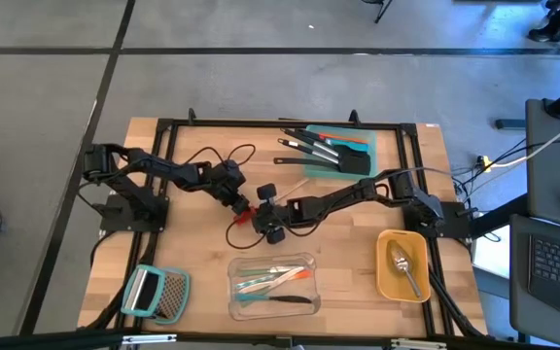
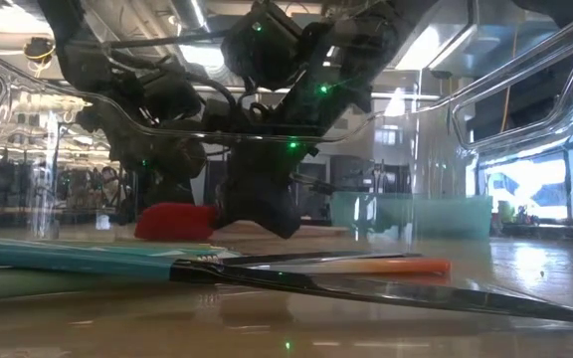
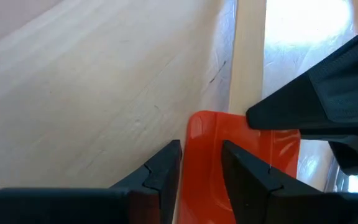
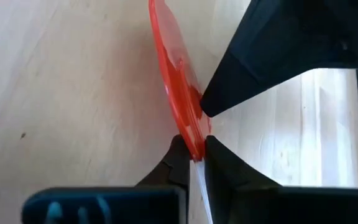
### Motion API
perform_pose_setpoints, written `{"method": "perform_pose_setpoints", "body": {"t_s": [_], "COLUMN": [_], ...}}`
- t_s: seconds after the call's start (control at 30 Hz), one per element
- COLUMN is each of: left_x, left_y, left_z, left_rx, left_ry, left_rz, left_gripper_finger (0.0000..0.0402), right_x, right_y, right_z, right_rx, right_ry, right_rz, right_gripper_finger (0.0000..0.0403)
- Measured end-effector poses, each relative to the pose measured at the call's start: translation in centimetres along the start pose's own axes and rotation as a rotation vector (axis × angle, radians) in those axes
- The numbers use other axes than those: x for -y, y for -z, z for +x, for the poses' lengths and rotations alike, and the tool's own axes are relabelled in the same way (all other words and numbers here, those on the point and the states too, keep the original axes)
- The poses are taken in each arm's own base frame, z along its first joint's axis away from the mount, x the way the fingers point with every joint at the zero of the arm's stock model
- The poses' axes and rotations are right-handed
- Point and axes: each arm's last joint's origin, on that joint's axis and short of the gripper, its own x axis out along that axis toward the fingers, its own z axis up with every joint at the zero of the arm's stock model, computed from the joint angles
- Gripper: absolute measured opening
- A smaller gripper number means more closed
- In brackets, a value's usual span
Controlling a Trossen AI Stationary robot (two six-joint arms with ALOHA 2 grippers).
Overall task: Pick & Place Kitchen Items
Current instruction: Put the red spatula into the green bin
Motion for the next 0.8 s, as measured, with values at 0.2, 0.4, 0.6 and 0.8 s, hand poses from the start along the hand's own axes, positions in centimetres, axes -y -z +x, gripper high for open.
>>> {"method": "perform_pose_setpoints", "body": {"t_s": [0.2,0.4,0.6,0.8], "left_x": [0.0,0.1,0.2,-0.6], "left_y": [0.0,-0.8,-2.4,-3.4], "left_z": [0.0,-0.2,-1.4,-2.6], "left_rx": [0.009,0.114,0.33,0.377], "left_ry": [-0.01,-0.011,-0.049,-0.076], "left_rz": [0.011,-0.038,-0.092,0.013], "left_gripper_finger": [0.0113,0.0113,0.0113,0.0115], "right_x": [0.7,2.3,4.2,4.4], "right_y": [-0.7,-2.1,-3.2,-2.6], "right_z": [-0.4,-1.4,-2.5,-2.7], "right_rx": [-0.051,-0.11,-0.137,-0.174], "right_ry": [-0.046,-0.083,-0.186,-0.36], "right_rz": [0.083,0.137,0.215,0.275], "right_gripper_finger": [0.002,0.002,0.0016,0.0016]}}
